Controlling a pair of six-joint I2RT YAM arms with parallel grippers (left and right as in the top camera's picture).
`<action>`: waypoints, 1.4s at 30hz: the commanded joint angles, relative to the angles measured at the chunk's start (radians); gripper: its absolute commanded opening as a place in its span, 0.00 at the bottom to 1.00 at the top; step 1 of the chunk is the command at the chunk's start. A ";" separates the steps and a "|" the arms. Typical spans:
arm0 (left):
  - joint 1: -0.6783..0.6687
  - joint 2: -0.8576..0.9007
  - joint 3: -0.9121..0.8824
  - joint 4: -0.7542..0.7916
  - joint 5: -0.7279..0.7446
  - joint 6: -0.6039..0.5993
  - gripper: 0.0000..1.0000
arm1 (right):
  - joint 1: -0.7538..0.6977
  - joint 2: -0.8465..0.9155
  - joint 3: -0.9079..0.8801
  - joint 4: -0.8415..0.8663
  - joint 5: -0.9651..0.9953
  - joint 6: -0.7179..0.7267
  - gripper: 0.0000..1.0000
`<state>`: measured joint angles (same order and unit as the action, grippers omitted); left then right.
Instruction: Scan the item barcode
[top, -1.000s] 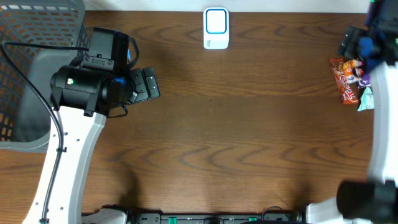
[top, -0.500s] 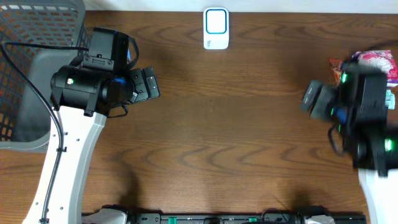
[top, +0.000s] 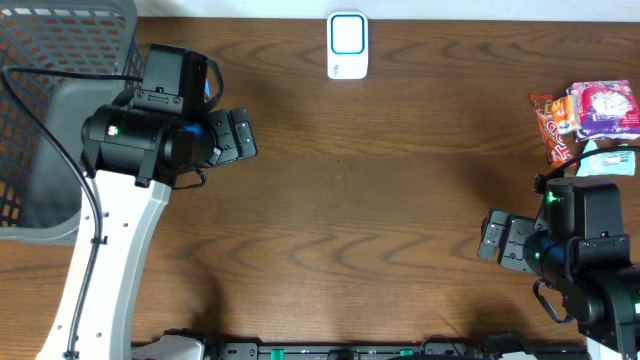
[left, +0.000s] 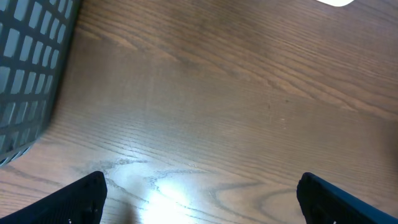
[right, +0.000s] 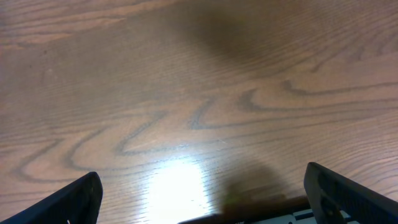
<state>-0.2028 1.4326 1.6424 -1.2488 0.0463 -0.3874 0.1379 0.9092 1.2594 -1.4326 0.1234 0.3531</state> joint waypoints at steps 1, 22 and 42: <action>0.003 -0.002 0.013 0.000 -0.009 0.010 0.98 | 0.010 -0.002 -0.006 -0.004 -0.006 0.010 0.99; 0.003 -0.002 0.013 0.000 -0.008 0.010 0.98 | 0.014 -0.070 -0.019 0.076 0.018 -0.061 0.99; 0.003 -0.002 0.013 0.000 -0.008 0.009 0.98 | 0.014 -0.649 -0.836 1.011 -0.356 -0.504 0.99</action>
<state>-0.2028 1.4326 1.6424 -1.2488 0.0463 -0.3874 0.1379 0.3283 0.5030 -0.4652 -0.1932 -0.1150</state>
